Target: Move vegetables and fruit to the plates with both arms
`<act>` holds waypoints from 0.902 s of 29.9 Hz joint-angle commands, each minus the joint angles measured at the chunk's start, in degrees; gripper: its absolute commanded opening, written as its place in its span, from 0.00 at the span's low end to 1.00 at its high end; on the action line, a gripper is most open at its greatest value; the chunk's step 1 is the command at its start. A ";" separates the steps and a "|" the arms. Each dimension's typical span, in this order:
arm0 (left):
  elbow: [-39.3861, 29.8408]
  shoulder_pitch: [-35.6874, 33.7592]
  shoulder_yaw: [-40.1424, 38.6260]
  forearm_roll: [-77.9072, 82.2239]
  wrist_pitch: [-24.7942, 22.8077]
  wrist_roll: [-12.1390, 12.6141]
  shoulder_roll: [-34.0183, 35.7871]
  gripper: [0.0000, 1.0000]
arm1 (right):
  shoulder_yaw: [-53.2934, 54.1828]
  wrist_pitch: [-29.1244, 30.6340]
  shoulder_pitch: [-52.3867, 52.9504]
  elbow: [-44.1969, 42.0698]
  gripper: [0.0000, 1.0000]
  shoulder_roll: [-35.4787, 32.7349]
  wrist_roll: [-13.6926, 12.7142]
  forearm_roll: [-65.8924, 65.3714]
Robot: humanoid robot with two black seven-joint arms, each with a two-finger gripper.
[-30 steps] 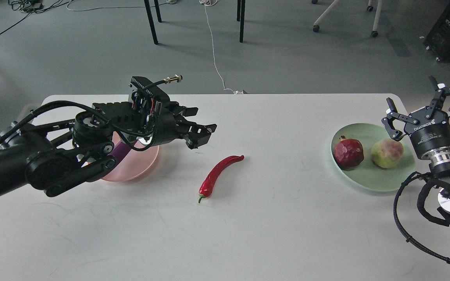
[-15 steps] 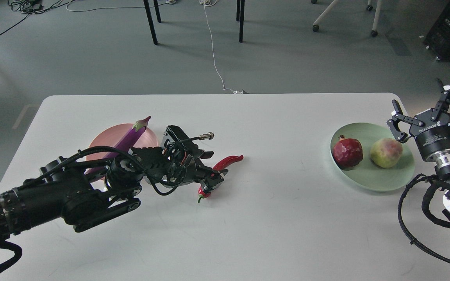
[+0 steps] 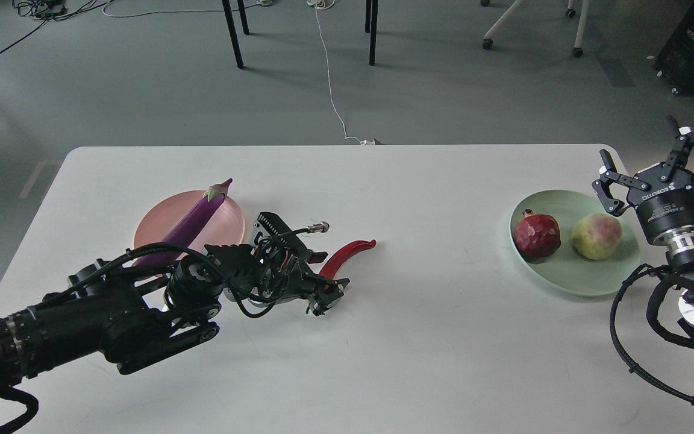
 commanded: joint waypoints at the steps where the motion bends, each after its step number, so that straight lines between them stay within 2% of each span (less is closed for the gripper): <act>1: -0.01 -0.25 -0.02 1.08 -0.09 -0.54 0.39 0.35 | 0.15 0.00 0.13 0.00 0.99 -0.02 0.00 0.00; 5: -0.01 -0.60 -0.11 4.25 -0.18 -0.72 0.91 0.27 | 0.15 0.00 0.31 0.00 0.99 -0.02 0.00 0.00; 7: -0.09 -0.60 -0.20 4.25 -0.18 -0.72 2.05 0.26 | 0.07 0.00 0.31 0.00 0.99 -0.20 0.00 0.00; 10: -1.06 -0.60 -0.46 4.25 -0.27 -0.72 4.95 0.27 | 0.07 0.00 0.31 -0.09 0.99 -0.46 0.00 -0.18; 18: -9.23 -2.62 -3.18 0.66 -0.27 -1.68 17.51 0.27 | 0.24 0.00 0.74 -2.02 0.99 -0.72 0.00 -0.18; 21: -9.76 -2.44 -4.06 -0.32 -0.18 -1.77 21.21 0.27 | 0.15 0.00 1.10 -2.02 0.99 -0.64 0.00 -0.18; 27: -9.15 -1.65 -5.82 -0.41 -0.18 -1.60 23.59 0.29 | 0.07 0.00 1.27 -1.94 0.99 -0.11 0.00 0.00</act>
